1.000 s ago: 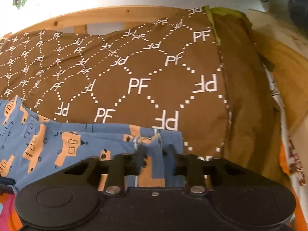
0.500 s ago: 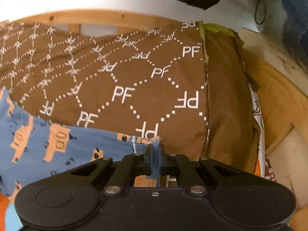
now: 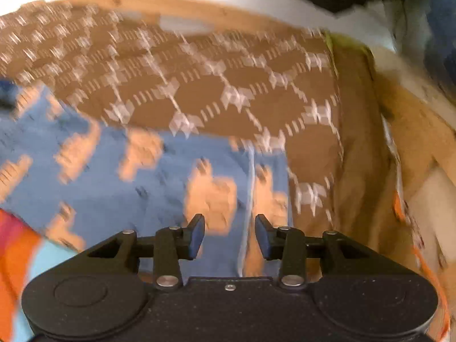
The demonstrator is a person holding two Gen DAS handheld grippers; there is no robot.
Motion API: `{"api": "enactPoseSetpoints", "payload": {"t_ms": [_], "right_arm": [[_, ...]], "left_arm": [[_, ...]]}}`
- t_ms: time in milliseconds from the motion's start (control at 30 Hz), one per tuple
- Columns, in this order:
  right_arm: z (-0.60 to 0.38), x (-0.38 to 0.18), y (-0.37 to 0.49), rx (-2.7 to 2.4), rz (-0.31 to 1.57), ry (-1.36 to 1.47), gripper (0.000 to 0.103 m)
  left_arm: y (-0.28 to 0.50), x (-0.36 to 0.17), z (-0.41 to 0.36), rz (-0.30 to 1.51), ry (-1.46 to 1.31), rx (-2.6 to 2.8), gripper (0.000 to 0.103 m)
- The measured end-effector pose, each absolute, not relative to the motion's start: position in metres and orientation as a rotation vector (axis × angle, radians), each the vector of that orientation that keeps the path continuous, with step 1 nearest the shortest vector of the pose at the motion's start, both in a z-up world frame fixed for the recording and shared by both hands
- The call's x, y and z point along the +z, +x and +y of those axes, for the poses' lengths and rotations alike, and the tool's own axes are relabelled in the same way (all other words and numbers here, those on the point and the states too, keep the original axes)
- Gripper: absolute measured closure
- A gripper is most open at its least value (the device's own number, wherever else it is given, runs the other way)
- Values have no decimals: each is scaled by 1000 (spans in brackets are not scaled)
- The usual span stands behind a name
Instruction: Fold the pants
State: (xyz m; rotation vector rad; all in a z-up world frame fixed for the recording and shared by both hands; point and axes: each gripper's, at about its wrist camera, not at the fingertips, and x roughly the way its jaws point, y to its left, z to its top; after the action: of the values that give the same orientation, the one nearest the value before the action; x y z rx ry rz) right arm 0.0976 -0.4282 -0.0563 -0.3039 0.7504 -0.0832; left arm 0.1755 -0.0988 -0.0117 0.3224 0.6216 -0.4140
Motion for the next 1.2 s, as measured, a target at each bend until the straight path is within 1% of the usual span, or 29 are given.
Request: {"api": "enactPoseSetpoints", "payload": {"t_ms": [33,67,100,133,167,233,300,367,400,433,467,500,533,567,633,667,800,833,867,900,933,1000,1067,1133,1200], "right_arm": [[-433,-61,98,-131,761,-325,78],[-435,-59,98,-150,757,-323,83],[-434,-55,99,-165,751,-317,82],[-426,-48,100,-182,723,-337,70],[-417,-43,102,-168,681,-368,62],[-398,-35,112,-77,633,-385,59],[-377,-33,133,74,626,-310,59],[-355,-39,156,222,633,-254,59],[-343,-43,166,286,636,-253,61],[-330,-47,175,342,638,-264,66],[-317,-52,183,405,645,-287,70],[-303,-57,189,452,656,-317,73],[-293,-61,192,480,665,-341,81],[-283,-66,197,503,674,-363,88],[-272,-74,207,490,667,-406,91],[-270,-78,213,457,667,-428,103],[-281,-77,226,285,640,-408,103],[-288,-73,228,280,647,-351,103],[-293,-68,226,282,652,-293,95],[-295,-63,222,301,641,-265,90],[-291,-58,216,336,621,-269,88],[-276,-53,206,444,603,-273,88],[-257,-54,204,533,616,-255,79],[-240,-61,203,584,637,-270,75],[-226,-71,203,582,671,-314,75]], "left_arm": [[189,-12,-86,630,306,-367,36],[201,-11,-75,645,285,-335,36],[214,-11,-64,666,257,-310,36],[225,-12,-56,682,230,-305,36],[235,-12,-52,700,207,-319,36],[254,-14,-48,741,184,-380,36],[270,-20,-52,810,205,-438,36],[277,-29,-56,846,245,-454,48],[277,-31,-61,833,275,-448,62],[278,-33,-64,818,295,-444,77],[278,-33,-68,813,298,-444,83],[280,-33,-70,814,286,-443,91],[278,-35,-74,807,282,-432,93],[274,-37,-78,793,297,-415,93],[270,-43,-85,767,327,-391,94],[268,-47,-88,758,332,-379,94],[262,-49,-87,732,302,-353,93],[261,-48,-84,732,288,-351,89],[260,-44,-80,727,272,-349,89],[256,-39,-75,713,252,-352,88],[250,-32,-68,687,232,-357,88],[232,-19,-51,643,195,-393,88],[215,-12,-35,632,181,-446,88],[198,-14,-22,651,219,-491,87],[192,-25,-13,710,295,-445,87]]}}
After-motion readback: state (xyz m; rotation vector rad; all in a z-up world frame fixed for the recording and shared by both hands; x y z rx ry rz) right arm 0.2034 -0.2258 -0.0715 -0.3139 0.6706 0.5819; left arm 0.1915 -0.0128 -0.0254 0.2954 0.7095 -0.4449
